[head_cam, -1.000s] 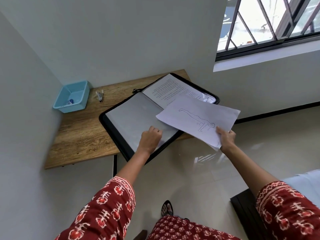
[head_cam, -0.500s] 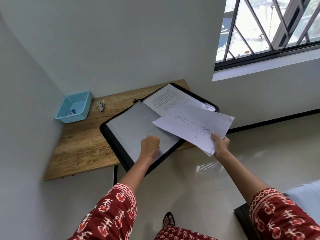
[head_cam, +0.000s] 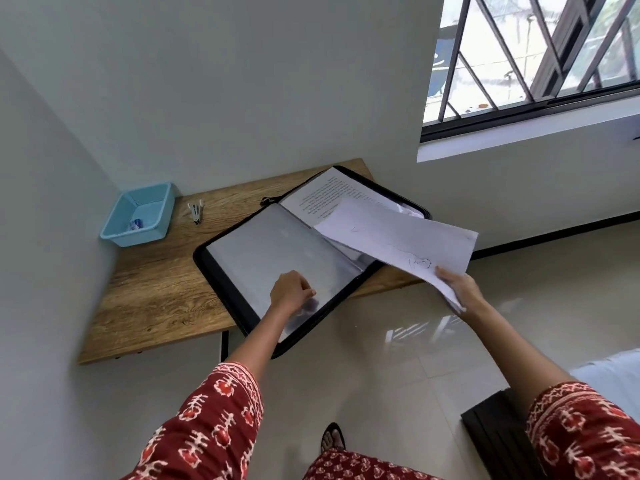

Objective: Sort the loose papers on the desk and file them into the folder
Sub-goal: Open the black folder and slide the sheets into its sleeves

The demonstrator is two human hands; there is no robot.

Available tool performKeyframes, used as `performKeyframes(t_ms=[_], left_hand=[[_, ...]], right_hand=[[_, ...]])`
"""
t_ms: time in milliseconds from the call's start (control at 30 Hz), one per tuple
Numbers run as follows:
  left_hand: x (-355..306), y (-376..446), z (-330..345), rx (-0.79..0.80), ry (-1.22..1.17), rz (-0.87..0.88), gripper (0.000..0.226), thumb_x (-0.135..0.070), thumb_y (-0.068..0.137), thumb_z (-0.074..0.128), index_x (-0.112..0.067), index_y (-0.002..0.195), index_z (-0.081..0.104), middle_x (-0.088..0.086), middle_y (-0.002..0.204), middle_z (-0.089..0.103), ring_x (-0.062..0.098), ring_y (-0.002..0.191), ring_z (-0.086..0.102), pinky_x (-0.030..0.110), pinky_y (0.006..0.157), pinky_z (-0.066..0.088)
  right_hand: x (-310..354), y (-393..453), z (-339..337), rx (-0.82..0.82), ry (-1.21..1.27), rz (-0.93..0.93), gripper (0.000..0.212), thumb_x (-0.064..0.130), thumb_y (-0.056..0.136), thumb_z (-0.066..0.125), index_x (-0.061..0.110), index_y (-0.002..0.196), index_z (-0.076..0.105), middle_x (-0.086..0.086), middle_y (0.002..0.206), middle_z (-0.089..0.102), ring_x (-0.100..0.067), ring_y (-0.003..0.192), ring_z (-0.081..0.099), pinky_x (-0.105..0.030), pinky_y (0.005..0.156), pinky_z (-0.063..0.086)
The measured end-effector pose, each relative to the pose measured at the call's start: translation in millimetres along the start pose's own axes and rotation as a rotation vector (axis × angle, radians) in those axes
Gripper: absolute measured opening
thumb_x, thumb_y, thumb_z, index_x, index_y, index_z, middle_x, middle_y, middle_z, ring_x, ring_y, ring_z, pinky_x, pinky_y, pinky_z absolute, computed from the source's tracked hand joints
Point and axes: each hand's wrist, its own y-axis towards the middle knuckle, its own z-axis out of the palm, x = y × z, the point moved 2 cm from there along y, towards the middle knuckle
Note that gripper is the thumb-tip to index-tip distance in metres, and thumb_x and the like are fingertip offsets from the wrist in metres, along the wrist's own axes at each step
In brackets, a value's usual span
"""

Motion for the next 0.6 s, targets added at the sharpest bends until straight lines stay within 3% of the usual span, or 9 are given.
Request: performKeyframes(t_ms=[67,133,233,300,400,433,600], left_hand=[[6,-3,-2,-0.019,0.016,0.073,0.009,-0.009,0.082,0.065,-0.005,0.09,0.07,0.007,0.091,0.069,0.019,0.082,0.063,0.022,0.066,0.044],[14,-8,-6,-0.066,0.038,0.13,0.013,-0.003,0.081,0.062,-0.004,0.093,0.063,0.011,0.091,0.067,0.023,0.082,0.062,0.027,0.067,0.046],[21,-16,-11,-0.11,0.113,0.185,0.008,0.0,0.083,0.056,-0.005,0.087,0.061,0.011,0.083,0.066,0.026,0.076,0.061,0.034,0.064,0.048],[22,-23,-12,-0.105,0.127,0.18,0.017,0.003,0.083,0.049,-0.006,0.076,0.062,0.01,0.079,0.065,0.025,0.073,0.059,0.029,0.058,0.041],[23,-31,-8,-0.124,0.109,0.179,0.03,0.005,0.085,0.042,-0.01,0.076,0.067,0.009,0.077,0.06,0.022,0.076,0.058,0.03,0.065,0.044],[21,-33,-7,-0.14,0.091,0.181,0.031,0.006,0.086,0.041,-0.013,0.077,0.064,0.008,0.077,0.057,0.02,0.077,0.057,0.033,0.069,0.046],[19,-45,-2,-0.181,0.045,0.221,0.027,0.009,0.083,0.047,0.008,0.103,0.066,0.021,0.107,0.062,0.032,0.102,0.056,0.034,0.085,0.044]], right_hand=[[1,-7,-11,0.165,0.028,0.091,0.017,0.003,0.093,0.05,-0.002,0.11,0.053,-0.006,0.074,0.068,-0.011,0.061,0.067,-0.017,0.057,0.054],[2,-17,-21,0.286,-0.045,0.179,0.02,0.008,0.091,0.054,-0.002,0.109,0.054,-0.01,0.08,0.066,-0.013,0.063,0.067,-0.018,0.059,0.055],[-2,-27,-34,0.438,-0.273,0.247,0.061,0.028,0.062,0.086,-0.004,0.106,0.059,-0.013,0.087,0.065,-0.017,0.069,0.065,-0.021,0.059,0.055],[-5,-32,-37,0.453,-0.372,0.267,0.071,0.03,0.05,0.091,-0.004,0.104,0.061,-0.013,0.088,0.066,-0.018,0.072,0.064,-0.021,0.06,0.054],[-2,-49,-31,0.399,-0.419,0.298,0.018,0.012,0.085,0.068,-0.003,0.093,0.061,-0.007,0.07,0.067,-0.011,0.055,0.063,-0.017,0.048,0.049],[-2,-52,-31,0.368,-0.447,0.301,0.011,0.008,0.091,0.059,-0.001,0.086,0.061,-0.004,0.06,0.065,-0.008,0.046,0.059,-0.015,0.042,0.045],[-8,-64,-29,0.281,-0.365,0.241,0.018,0.003,0.095,0.05,0.002,0.079,0.058,0.003,0.05,0.06,-0.002,0.04,0.055,-0.012,0.04,0.043]])
